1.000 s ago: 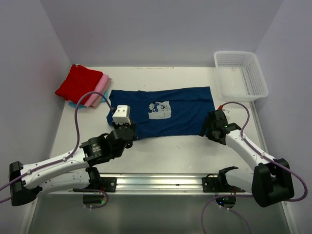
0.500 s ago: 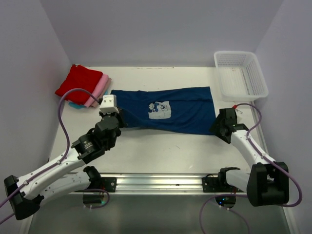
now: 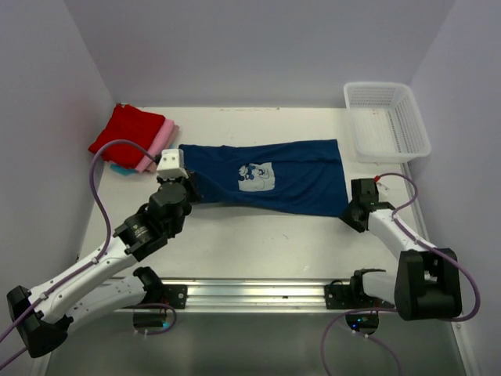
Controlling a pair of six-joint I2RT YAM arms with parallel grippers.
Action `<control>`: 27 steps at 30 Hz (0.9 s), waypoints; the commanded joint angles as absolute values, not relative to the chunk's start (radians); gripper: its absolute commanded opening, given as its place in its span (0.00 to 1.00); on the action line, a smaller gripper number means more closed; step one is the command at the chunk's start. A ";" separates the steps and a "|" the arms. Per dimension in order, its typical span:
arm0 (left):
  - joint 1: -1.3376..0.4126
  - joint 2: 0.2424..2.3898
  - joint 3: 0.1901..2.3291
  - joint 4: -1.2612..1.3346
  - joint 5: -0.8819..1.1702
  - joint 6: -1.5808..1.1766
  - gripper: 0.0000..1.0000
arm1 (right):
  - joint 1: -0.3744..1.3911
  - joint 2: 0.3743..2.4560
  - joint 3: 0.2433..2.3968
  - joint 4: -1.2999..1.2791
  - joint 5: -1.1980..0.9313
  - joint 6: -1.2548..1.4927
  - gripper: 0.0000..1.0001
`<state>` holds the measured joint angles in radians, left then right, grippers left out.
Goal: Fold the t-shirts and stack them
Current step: Grap the side of the flattened tshirt closest away from the robot with both arms
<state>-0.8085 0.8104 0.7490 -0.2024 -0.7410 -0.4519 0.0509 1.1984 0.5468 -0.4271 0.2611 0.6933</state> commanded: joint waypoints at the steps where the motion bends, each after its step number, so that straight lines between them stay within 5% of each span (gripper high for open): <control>1: -0.795 0.807 0.753 -0.152 -0.736 -0.449 0.00 | 0.044 1.221 0.541 -0.350 0.265 0.716 0.38; 14: -0.790 0.813 0.741 -0.163 -0.724 -0.468 0.00 | 0.038 1.175 0.545 -0.308 0.244 0.704 0.49; 27: -0.779 0.818 0.733 -0.163 -0.713 -0.476 0.00 | 0.023 1.252 0.549 -0.278 0.238 0.739 0.47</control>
<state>-0.7914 0.8219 0.7380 -0.2028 -0.7097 -0.4629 0.0299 1.2247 0.5465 -0.3122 0.2394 0.7090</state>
